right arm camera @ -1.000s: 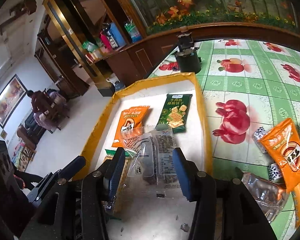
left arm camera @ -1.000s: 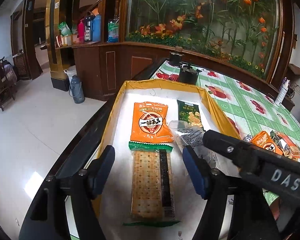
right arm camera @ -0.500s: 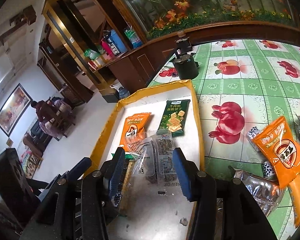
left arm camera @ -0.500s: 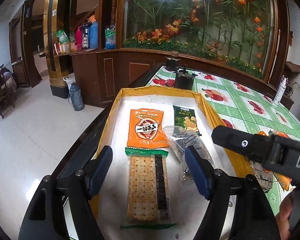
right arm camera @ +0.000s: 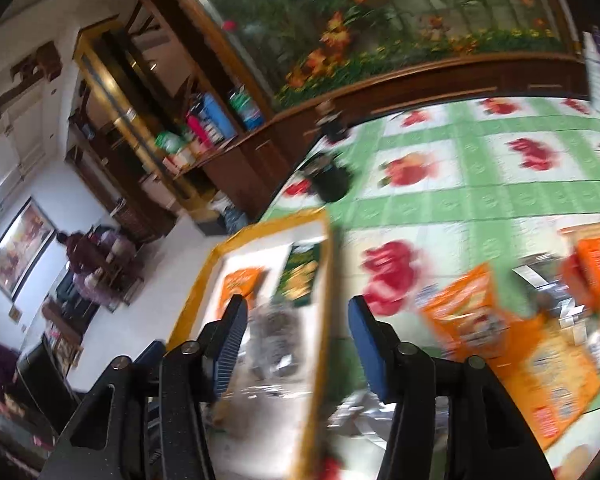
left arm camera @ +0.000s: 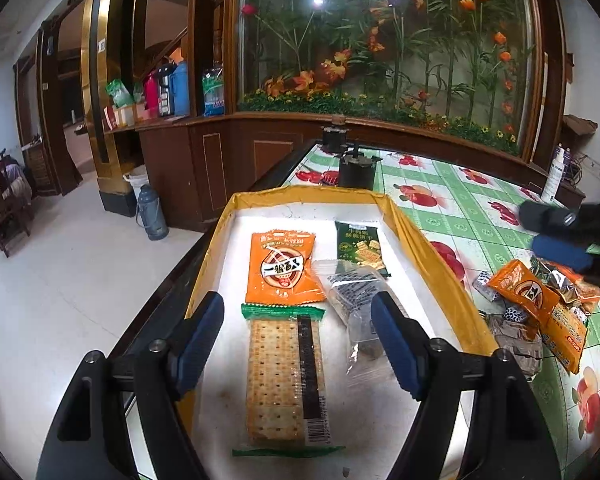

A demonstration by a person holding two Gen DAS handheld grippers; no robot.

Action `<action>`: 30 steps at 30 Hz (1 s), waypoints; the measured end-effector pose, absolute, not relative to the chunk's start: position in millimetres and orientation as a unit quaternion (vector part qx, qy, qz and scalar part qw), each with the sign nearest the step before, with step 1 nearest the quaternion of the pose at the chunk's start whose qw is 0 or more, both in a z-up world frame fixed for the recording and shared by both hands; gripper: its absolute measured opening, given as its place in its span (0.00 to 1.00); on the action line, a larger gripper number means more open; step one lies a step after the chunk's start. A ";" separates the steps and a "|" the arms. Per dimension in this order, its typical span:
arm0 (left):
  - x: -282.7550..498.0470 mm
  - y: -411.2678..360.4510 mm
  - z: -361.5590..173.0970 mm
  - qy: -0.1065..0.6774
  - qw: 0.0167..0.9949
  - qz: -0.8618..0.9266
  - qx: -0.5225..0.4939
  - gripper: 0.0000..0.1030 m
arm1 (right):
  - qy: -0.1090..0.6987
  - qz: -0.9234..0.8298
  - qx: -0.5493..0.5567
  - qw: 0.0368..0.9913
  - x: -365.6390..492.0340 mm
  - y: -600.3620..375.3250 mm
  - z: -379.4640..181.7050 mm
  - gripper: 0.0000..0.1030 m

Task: Organize snacks
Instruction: 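Move both grippers back toward the remaining snack pile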

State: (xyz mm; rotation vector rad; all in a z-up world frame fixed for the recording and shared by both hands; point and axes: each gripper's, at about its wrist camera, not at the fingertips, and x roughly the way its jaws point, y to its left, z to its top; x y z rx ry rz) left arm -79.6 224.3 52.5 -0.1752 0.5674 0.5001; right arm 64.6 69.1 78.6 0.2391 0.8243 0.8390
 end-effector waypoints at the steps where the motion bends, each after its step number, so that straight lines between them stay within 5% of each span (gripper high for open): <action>1: -80.7 221.9 53.6 0.273 0.927 0.245 -0.081 0.73 | 0.385 0.384 0.119 0.831 70.6 56.4 80.6 0.60; 16: -76.6 157.6 71.8 0.279 0.938 0.178 -0.105 0.76 | 0.435 0.160 0.170 0.870 160.5 -125.4 57.4 0.65; 30: -10.8 79.4 57.1 0.381 0.916 0.033 -0.123 0.82 | 0.459 0.159 0.094 0.869 163.7 -101.7 42.7 0.72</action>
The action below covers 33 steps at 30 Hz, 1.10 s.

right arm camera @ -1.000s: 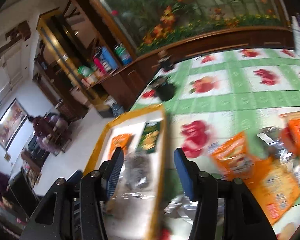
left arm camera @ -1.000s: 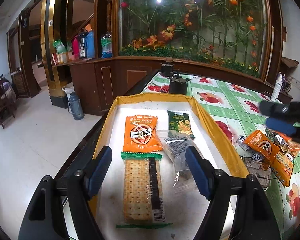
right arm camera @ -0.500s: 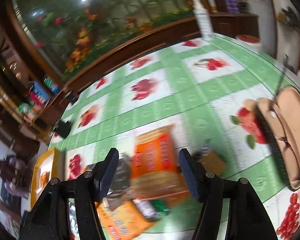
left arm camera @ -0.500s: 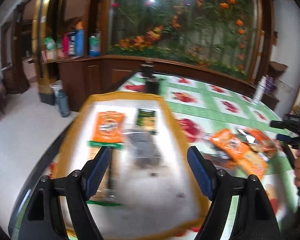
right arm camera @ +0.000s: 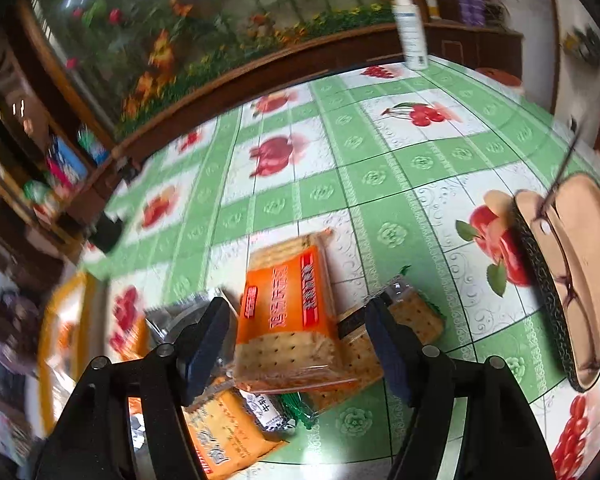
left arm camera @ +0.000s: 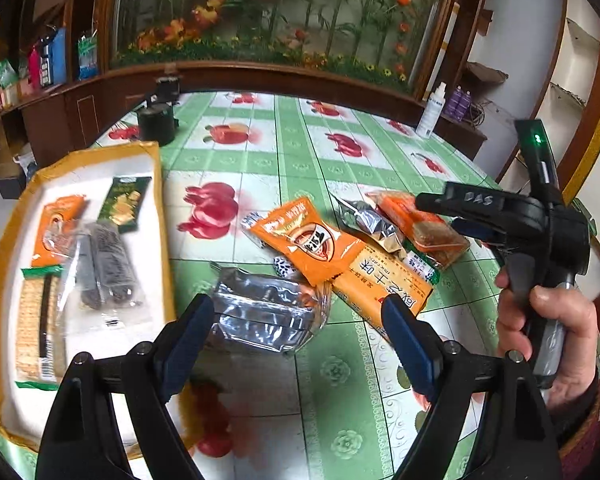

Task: Organize snacks
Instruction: 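Move both grippers back toward the remaining snack pile, then grasp the silver foil pack with the left gripper while the right grasps the orange cracker pack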

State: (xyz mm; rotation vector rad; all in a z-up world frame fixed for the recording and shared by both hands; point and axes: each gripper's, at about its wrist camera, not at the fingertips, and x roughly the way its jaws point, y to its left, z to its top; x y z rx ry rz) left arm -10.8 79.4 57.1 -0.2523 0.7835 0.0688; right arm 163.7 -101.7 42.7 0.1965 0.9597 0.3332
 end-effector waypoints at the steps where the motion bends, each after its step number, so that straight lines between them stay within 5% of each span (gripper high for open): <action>1: -8.6 79.5 55.6 0.384 0.914 0.034 -0.126 0.82 | 0.458 0.156 0.069 0.873 162.9 -92.6 40.9 0.72; 6: 2.3 85.8 50.8 0.405 0.901 0.030 -0.151 0.82 | 0.450 0.131 -0.030 0.883 157.8 -65.0 28.2 0.73; 7: 4.9 86.9 51.4 0.408 0.899 0.028 -0.157 0.82 | 0.445 0.126 -0.035 0.886 156.6 -65.8 28.4 0.66; 8: 8.8 87.6 52.1 0.410 0.897 0.026 -0.162 0.82 | 0.445 0.130 -0.029 0.886 156.5 -68.1 28.6 0.59; 25: 147.0 42.2 38.0 0.533 0.835 0.009 -0.136 0.83 | 0.420 0.132 0.150 0.885 161.6 -129.4 59.2 0.59; 33: 173.1 11.4 25.4 0.522 0.849 0.027 -0.080 0.85 | 0.411 0.121 0.146 0.892 158.6 -130.1 64.8 0.59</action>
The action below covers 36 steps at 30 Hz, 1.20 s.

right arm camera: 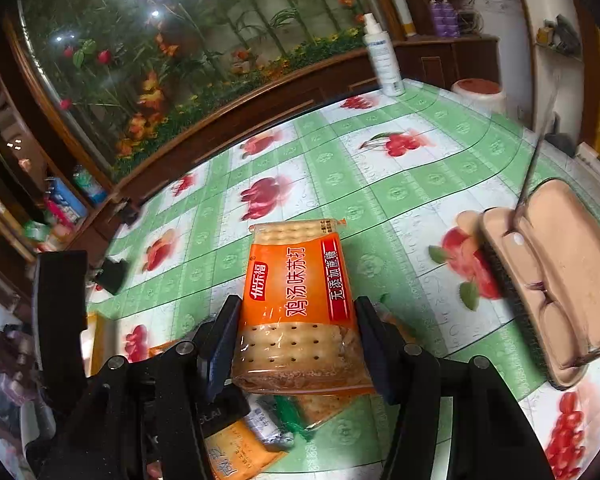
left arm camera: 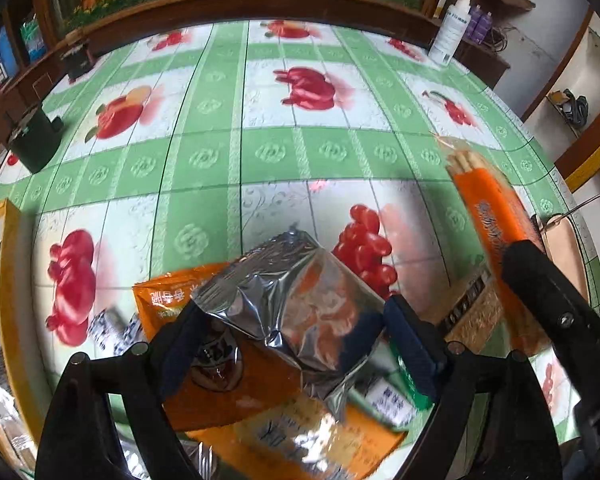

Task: Organize snacks
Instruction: 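Grasp the silver foil pack with the left gripper while the right grasps the orange cracker pack, then carry the silver foil pack and orange cracker pack over the white tray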

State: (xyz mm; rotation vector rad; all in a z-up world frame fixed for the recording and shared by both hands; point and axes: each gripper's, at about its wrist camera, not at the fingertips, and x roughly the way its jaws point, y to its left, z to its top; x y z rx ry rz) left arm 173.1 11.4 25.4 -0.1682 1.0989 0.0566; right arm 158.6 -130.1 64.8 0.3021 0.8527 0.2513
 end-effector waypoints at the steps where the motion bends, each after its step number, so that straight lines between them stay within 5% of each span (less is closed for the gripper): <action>1: 170.9 10.4 24.7 0.516 0.853 0.027 -0.074 0.85 | 0.410 0.119 0.147 0.892 159.2 -131.8 64.9 0.59; 3: 166.1 10.0 24.4 0.498 0.864 0.019 -0.070 0.77 | 0.414 0.127 0.164 0.886 160.7 -136.0 63.9 0.59; 6: 157.2 12.9 26.7 0.467 0.881 0.013 -0.071 0.46 | 0.407 0.118 0.153 0.893 159.1 -134.5 66.8 0.59; 28: 116.9 60.4 54.9 0.417 0.896 -0.038 -0.144 0.20 | 0.408 0.145 0.138 0.891 152.0 -116.8 63.4 0.59; 36: 109.2 66.9 54.6 0.417 0.896 -0.048 -0.147 0.20 | 0.408 0.161 0.122 0.890 144.6 -102.2 63.4 0.59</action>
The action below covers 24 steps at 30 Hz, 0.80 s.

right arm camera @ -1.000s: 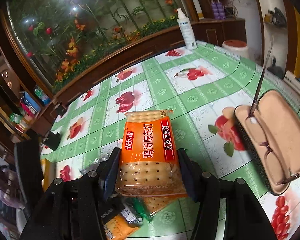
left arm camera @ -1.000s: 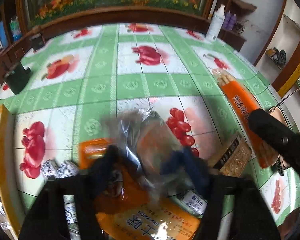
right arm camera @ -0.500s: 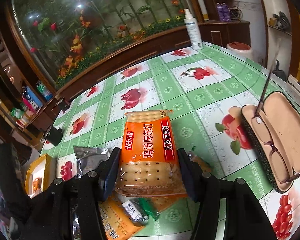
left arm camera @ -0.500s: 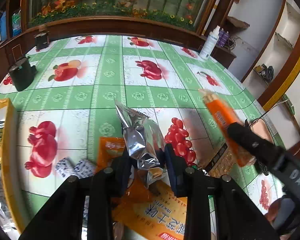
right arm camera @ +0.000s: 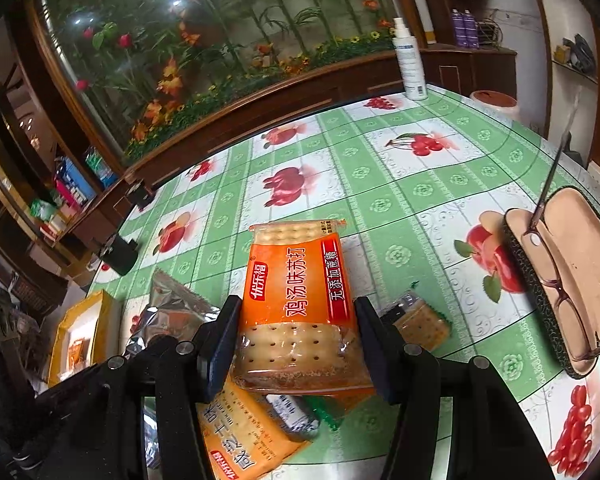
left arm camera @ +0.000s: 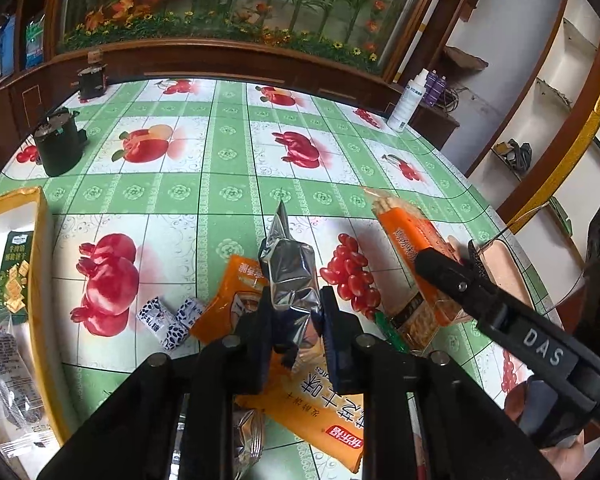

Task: Organize snacks
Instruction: 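Carry the silver foil pack and orange cracker pack over the white tray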

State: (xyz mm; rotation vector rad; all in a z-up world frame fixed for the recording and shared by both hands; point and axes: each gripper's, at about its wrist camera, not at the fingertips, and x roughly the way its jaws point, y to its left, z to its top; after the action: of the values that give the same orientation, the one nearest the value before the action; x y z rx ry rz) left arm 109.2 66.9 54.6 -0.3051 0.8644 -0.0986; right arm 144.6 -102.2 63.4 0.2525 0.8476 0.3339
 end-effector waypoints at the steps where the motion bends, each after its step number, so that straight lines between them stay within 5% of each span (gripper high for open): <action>1: 110.3 67.2 52.9 0.419 0.895 -0.048 -0.148 0.20 | 0.408 0.161 0.119 0.891 143.7 -100.2 62.9 0.59; 10: 117.5 66.3 38.1 0.423 0.892 -0.042 -0.150 0.28 | 0.412 0.159 0.115 0.890 143.1 -97.8 60.2 0.59; 24: 106.2 71.9 59.2 0.391 0.909 -0.027 -0.138 0.20 | 0.406 0.170 0.109 0.891 139.6 -90.7 62.1 0.59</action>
State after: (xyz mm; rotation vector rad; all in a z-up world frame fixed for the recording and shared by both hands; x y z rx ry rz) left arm 106.2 71.9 59.2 -0.2855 0.8067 -0.0554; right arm 139.6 -90.7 62.1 0.2260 0.8434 0.3533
